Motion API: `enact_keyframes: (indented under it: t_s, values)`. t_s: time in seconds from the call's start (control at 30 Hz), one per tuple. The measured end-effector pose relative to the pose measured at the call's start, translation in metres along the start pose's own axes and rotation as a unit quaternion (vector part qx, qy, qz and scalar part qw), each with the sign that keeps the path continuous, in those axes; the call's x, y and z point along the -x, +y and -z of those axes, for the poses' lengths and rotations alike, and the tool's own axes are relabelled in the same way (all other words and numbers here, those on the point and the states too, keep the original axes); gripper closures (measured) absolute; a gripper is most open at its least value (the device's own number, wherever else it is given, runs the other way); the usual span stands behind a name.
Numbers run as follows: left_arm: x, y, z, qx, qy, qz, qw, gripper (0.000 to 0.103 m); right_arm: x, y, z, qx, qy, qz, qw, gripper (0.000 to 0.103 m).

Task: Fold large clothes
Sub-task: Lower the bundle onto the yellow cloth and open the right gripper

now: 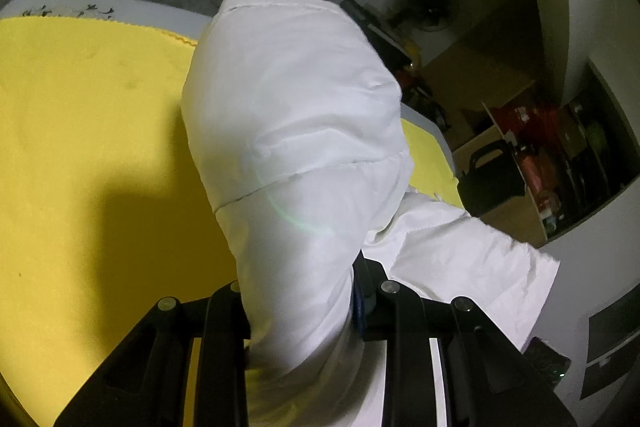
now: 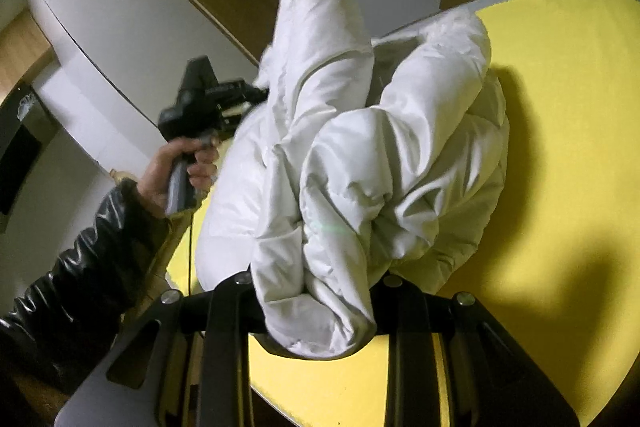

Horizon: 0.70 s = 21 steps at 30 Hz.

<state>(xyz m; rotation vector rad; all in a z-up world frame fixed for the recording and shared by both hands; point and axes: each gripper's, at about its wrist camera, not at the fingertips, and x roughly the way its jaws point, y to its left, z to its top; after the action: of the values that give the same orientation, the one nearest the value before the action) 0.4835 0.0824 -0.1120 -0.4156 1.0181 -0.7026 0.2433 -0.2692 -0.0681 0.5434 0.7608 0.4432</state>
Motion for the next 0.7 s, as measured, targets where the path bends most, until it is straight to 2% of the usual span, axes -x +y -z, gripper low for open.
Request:
enact_keyframes:
  t_s: [0.07, 0.17, 0.2, 0.23, 0.27, 0.3, 0.37, 0.43, 0.5, 0.57, 0.6, 0.63, 0.67, 0.7]
  values:
    - [-0.009, 0.006, 0.002, 0.000, 0.007, -0.013, 0.9999, 0.075, -0.008, -0.010, 0.002, -0.012, 0.010, 0.002, 1.000, 0.073]
    - [-0.030, 0.002, 0.006, 0.002, 0.006, -0.034, 0.9994, 0.062, -0.016, -0.027, 0.003, -0.052, 0.016, -0.002, 0.999, 0.054]
    - [-0.030, 0.003, 0.008, 0.009, -0.004, -0.038, 0.9992, 0.054, -0.016, -0.033, 0.003, -0.074, 0.014, -0.001, 0.997, 0.039]
    - [-0.029, 0.000, 0.009, 0.013, -0.009, -0.046, 0.9988, 0.037, -0.016, -0.036, 0.002, -0.085, 0.014, 0.007, 0.996, 0.025]
    - [-0.026, -0.002, 0.011, 0.014, -0.019, -0.063, 0.9978, 0.025, -0.015, -0.039, 0.000, -0.094, 0.010, 0.025, 0.995, 0.021]
    - [-0.020, -0.006, 0.013, 0.013, -0.038, -0.075, 0.9964, 0.002, -0.012, -0.040, -0.002, -0.093, 0.005, 0.033, 0.995, 0.020]
    - [-0.007, -0.014, 0.016, 0.011, -0.067, -0.079, 0.9945, 0.000, -0.002, -0.034, -0.010, -0.072, -0.013, 0.054, 0.996, 0.019]
    - [0.011, -0.024, 0.023, 0.008, -0.092, -0.101, 0.9906, 0.000, 0.006, -0.019, -0.015, -0.050, -0.025, 0.078, 0.995, 0.019]
    - [0.035, -0.043, 0.038, -0.006, -0.123, -0.155, 0.9801, 0.000, 0.017, -0.005, -0.022, -0.018, -0.040, 0.117, 0.992, 0.018]
    - [0.059, -0.065, 0.057, -0.025, -0.158, -0.201, 0.9665, 0.000, 0.029, 0.021, -0.030, 0.037, -0.069, 0.177, 0.981, 0.016]
    - [0.070, -0.077, 0.068, -0.037, -0.176, -0.209, 0.9613, 0.000, 0.033, 0.037, -0.032, 0.069, -0.085, 0.204, 0.973, 0.013]
    - [0.085, -0.093, 0.084, -0.054, -0.201, -0.214, 0.9543, 0.000, 0.040, 0.054, -0.034, 0.105, -0.107, 0.231, 0.961, 0.004]
    - [0.099, -0.108, 0.101, -0.067, -0.228, -0.218, 0.9466, 0.000, 0.045, 0.065, -0.033, 0.128, -0.123, 0.249, 0.952, 0.000]
    - [0.115, -0.126, 0.123, -0.081, -0.259, -0.228, 0.9350, 0.000, 0.050, 0.079, -0.031, 0.153, -0.144, 0.262, 0.942, 0.000]
